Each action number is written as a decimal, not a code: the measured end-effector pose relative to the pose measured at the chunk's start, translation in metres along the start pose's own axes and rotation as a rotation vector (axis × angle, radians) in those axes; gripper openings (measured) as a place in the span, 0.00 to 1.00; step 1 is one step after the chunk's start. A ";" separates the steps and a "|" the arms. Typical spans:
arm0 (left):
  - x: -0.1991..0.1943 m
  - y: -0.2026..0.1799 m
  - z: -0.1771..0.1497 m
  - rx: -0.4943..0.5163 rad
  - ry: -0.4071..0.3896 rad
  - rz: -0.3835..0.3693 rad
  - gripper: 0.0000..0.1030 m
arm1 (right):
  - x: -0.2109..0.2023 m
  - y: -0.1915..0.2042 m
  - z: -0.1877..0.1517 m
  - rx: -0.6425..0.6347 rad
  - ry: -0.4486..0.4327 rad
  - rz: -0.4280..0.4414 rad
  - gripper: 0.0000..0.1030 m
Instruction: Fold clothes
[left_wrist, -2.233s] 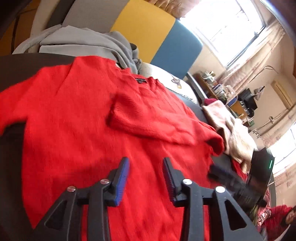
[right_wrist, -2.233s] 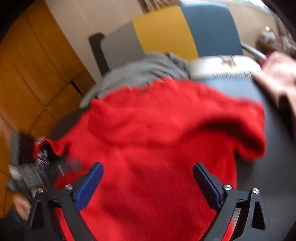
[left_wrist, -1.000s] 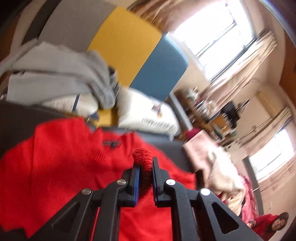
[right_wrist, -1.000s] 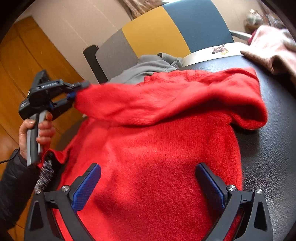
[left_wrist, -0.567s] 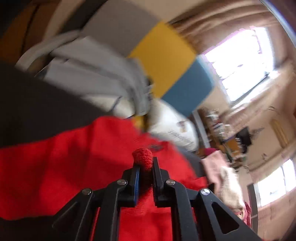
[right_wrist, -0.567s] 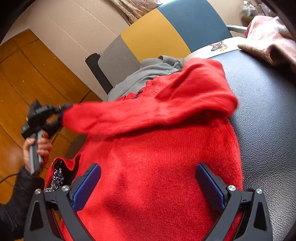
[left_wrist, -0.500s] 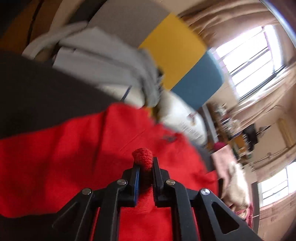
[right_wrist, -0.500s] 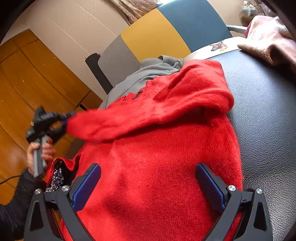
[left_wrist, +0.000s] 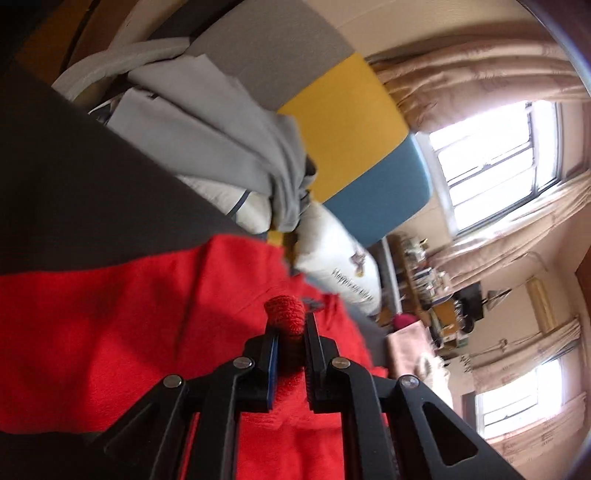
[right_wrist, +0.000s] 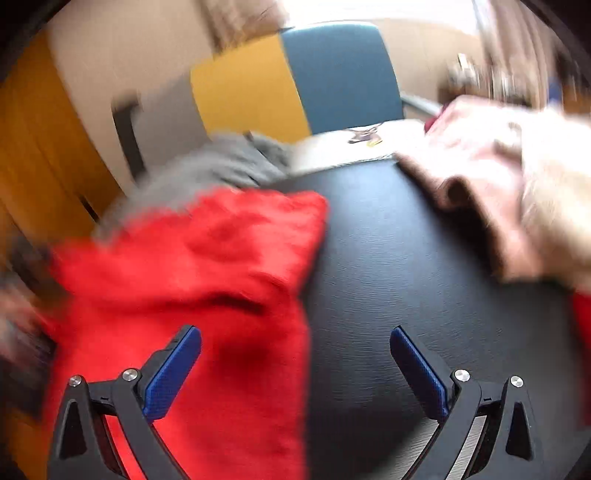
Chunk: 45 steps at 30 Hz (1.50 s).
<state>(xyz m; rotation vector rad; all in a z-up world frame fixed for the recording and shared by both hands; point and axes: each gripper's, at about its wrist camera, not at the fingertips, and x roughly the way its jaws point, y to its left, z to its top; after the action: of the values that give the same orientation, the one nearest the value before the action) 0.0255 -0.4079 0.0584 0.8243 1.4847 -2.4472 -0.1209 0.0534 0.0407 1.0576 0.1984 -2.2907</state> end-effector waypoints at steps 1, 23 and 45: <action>-0.002 -0.004 0.003 -0.001 -0.005 -0.009 0.10 | 0.007 0.010 -0.002 -0.076 0.010 -0.065 1.00; 0.041 0.016 -0.051 0.341 0.096 0.470 0.13 | 0.029 -0.039 0.034 -0.003 0.155 -0.108 1.00; 0.039 0.011 -0.054 0.458 0.081 0.412 0.10 | 0.101 0.022 0.097 -0.164 0.216 0.050 0.35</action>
<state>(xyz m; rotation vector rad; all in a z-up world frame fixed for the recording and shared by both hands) 0.0177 -0.3611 0.0102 1.1828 0.6731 -2.4668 -0.2208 -0.0466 0.0341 1.2077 0.4345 -2.0751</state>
